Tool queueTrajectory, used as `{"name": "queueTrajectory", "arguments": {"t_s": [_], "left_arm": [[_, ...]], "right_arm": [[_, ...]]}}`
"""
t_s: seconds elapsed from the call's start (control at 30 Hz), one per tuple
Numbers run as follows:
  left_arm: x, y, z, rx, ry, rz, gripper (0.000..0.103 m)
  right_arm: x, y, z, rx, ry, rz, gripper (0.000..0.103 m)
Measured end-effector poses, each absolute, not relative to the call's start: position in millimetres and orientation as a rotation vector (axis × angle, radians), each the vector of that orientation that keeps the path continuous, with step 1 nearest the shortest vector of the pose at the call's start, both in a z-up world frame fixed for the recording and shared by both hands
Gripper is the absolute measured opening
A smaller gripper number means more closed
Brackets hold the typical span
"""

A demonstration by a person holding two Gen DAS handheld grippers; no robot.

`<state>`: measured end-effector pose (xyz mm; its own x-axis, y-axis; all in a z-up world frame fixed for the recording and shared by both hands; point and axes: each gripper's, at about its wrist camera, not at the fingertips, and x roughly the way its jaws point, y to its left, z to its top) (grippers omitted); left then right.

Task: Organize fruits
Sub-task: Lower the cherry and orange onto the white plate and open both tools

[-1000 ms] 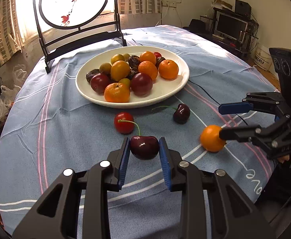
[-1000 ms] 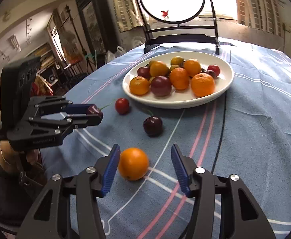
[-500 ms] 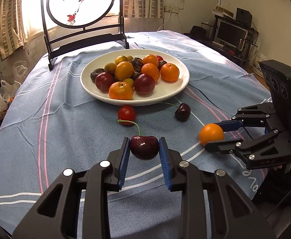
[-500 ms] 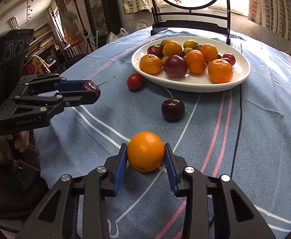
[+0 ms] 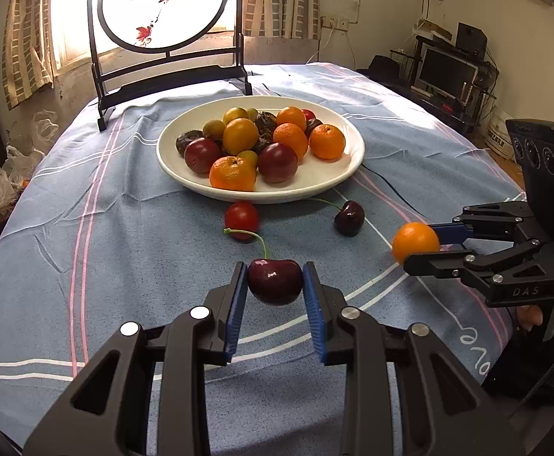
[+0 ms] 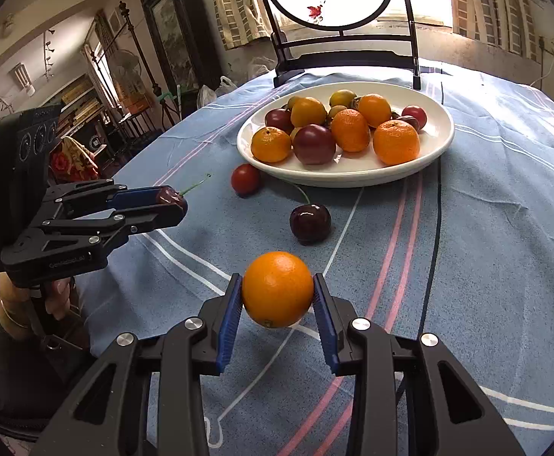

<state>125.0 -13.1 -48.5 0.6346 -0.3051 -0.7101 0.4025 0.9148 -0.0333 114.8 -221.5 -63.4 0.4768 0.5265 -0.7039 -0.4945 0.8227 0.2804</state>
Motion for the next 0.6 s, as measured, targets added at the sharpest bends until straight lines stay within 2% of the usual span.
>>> {"name": "queueTrajectory", "arguments": {"t_s": [0.17, 0.3, 0.47, 0.6], "left_arm": [[125.0, -5.3, -35.3, 0.105, 0.755, -0.409, 0.029], [136.2, -1.0, -7.4, 0.088, 0.702, -0.422, 0.029], [182.0, -9.4, 20.9, 0.082, 0.681, -0.440, 0.029], [231.7, -26.1, 17.9, 0.098, 0.715, -0.427, 0.029]], "right_arm": [[115.7, -237.1, -55.0, 0.082, 0.845, 0.595, 0.037], [133.2, -259.6, -23.9, 0.152, 0.783, 0.572, 0.037], [183.4, -269.9, 19.2, 0.203, 0.728, 0.544, 0.037], [239.2, -260.7, 26.4, 0.224, 0.747, 0.517, 0.037]]}}
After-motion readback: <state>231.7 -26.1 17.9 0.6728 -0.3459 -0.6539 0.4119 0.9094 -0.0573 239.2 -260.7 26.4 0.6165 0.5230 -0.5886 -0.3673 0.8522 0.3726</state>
